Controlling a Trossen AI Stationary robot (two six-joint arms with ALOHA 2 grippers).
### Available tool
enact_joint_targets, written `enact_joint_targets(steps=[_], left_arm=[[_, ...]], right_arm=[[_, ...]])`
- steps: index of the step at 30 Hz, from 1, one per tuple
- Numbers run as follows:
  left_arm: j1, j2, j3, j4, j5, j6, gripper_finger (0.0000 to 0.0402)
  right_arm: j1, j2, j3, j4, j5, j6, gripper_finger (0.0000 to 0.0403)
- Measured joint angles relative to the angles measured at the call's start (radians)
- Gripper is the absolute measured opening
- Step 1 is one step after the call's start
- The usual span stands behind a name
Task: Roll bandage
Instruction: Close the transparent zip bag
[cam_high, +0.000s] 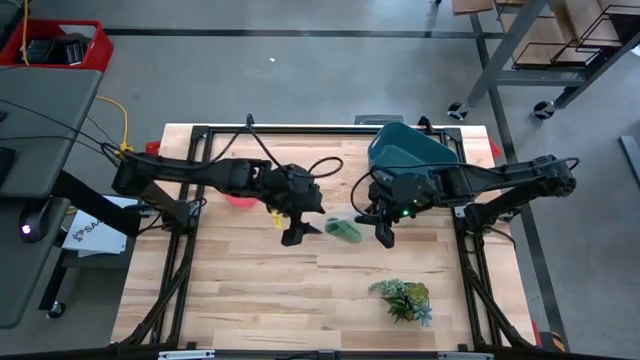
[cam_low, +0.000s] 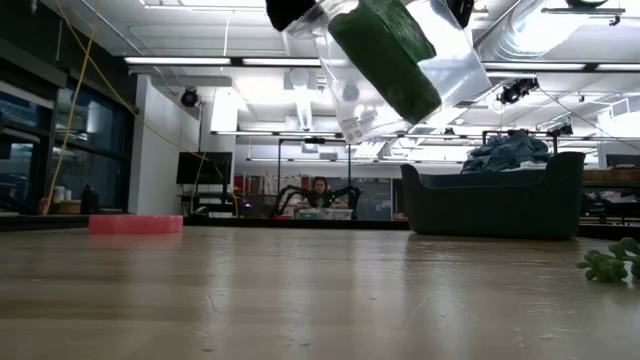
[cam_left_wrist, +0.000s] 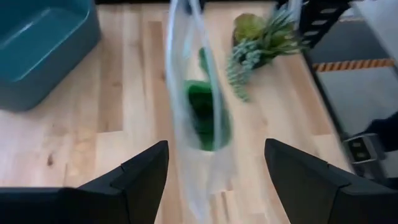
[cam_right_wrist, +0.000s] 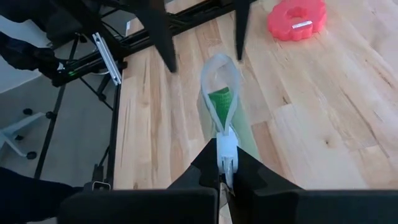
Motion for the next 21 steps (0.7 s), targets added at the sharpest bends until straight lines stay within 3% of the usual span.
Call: enact_joint_targets(steps=[5, 14, 16, 20, 21], left_arm=[[0.0, 0.042, -0.002, -0.003, -0.084, -0.006, 0.0263], [0.0, 0.045, -0.002, 0.04, -0.092, -0.067, 0.0245], [0.0, 0.048, -0.002, 0.019, -0.101, -0.079, 0.0204], [0.0, 0.048, -0.002, 0.001, -0.109, -0.102, 0.0047], [0.002, 0.048, -0.002, 0.001, -0.111, -0.111, 0.0025]], right_arm=[[0.0, 0.0, 0.0, 0.0, 0.0, -0.011, 0.0], [0.0, 0.0, 0.0, 0.001, 0.0, -0.02, 0.0], [0.0, 0.0, 0.0, 0.001, -0.002, -0.02, 0.0], [0.0, 0.0, 0.0, 0.029, -0.015, -0.019, 0.0], [0.0, 0.0, 0.0, 0.038, -0.015, -0.019, 0.0]])
